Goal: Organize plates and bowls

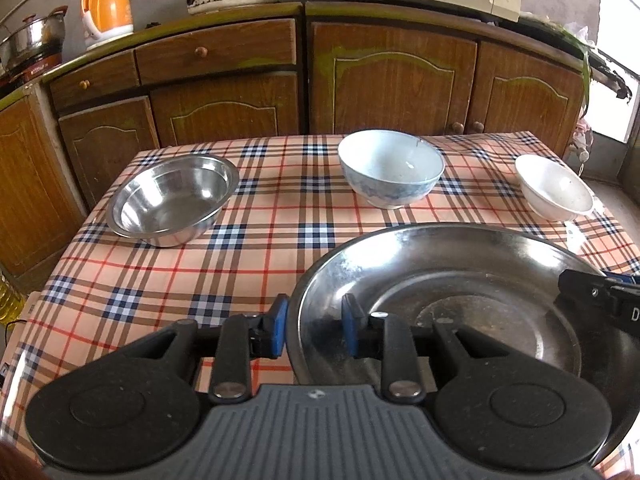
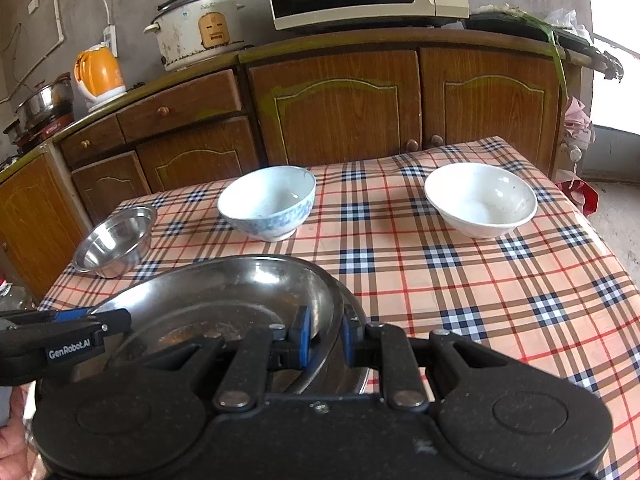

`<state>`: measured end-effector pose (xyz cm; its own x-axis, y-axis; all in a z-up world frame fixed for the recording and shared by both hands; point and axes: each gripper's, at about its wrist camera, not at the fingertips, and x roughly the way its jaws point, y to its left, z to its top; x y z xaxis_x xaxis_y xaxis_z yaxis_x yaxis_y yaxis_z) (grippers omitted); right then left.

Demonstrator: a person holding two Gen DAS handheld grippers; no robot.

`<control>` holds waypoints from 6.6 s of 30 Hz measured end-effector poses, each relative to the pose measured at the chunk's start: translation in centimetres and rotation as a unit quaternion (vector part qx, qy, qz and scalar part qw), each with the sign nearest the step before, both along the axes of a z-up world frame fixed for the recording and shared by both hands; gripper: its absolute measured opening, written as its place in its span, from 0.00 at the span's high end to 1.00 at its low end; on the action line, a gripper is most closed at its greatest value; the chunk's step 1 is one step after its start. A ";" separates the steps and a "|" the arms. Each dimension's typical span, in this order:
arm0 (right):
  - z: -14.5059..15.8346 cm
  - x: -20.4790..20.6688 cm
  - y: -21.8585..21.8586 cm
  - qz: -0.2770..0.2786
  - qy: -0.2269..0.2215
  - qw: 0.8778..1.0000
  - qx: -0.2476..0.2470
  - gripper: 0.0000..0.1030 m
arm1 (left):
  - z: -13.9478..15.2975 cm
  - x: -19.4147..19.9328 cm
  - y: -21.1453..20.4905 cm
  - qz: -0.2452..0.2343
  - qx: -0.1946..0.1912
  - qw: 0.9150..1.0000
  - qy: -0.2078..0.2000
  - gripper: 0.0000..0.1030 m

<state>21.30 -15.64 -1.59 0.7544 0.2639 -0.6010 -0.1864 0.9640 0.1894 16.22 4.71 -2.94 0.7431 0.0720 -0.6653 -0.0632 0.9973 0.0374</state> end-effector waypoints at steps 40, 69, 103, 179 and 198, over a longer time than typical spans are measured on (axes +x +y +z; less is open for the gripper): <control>-2.9 2.9 0.8 -0.006 0.023 0.999 -0.025 0.78 | -2.7 2.5 -0.4 -0.014 0.003 1.000 0.018 0.73; -3.4 3.4 1.3 0.017 0.032 0.998 -0.053 0.54 | -4.3 3.3 -0.6 -0.012 0.000 0.999 0.037 0.71; -5.4 3.6 -0.6 0.013 0.079 0.996 0.033 0.73 | -4.6 3.6 0.8 -0.020 -0.053 0.998 0.039 0.67; -6.0 5.3 2.5 0.022 -0.037 0.999 -0.013 0.73 | -4.5 5.8 2.1 -0.009 -0.041 0.999 0.000 0.72; -6.3 5.0 1.6 0.000 -0.012 1.000 -0.012 0.72 | -4.8 5.6 2.4 0.006 -0.045 0.999 0.019 0.74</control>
